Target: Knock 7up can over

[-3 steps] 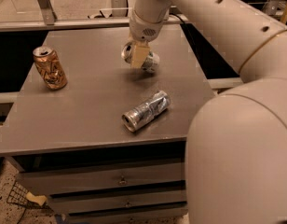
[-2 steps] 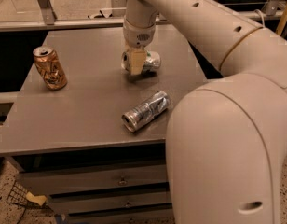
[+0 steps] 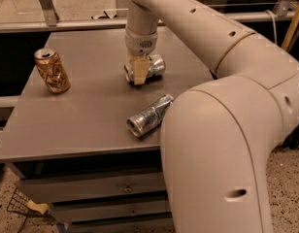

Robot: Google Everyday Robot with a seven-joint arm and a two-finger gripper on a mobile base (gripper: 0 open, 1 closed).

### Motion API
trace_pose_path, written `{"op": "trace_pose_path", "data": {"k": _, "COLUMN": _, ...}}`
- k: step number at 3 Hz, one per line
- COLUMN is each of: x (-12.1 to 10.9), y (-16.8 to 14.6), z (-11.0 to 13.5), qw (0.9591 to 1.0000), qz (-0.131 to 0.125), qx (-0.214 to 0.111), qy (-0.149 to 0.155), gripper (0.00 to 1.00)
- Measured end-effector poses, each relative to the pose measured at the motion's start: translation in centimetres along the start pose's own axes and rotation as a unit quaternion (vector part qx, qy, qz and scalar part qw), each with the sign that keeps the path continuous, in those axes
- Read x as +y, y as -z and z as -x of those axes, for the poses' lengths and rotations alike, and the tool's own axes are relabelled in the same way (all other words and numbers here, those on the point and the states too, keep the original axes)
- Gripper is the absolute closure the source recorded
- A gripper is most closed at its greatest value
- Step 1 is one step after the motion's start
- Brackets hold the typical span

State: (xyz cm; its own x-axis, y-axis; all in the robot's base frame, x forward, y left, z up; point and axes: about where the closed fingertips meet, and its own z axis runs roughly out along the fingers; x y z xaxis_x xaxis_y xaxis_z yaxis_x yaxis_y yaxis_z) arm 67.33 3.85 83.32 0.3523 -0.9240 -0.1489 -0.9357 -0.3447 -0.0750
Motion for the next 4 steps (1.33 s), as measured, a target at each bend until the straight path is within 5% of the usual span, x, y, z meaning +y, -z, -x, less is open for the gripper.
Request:
{"op": "trace_pose_path", "data": {"k": 3, "x": -0.5, "y": -0.1, "z": -0.1, "qw": 0.9999, "qz": -0.007, "qx": 0.002, "qy": -0.007, "gripper": 0.01}}
{"op": "trace_pose_path", "data": {"k": 4, "x": -0.6, "y": 1.6, "z": -0.6, "qw": 0.9994, "qz": -0.021, "qx": 0.017, "qy": -0.020, "gripper": 0.00}}
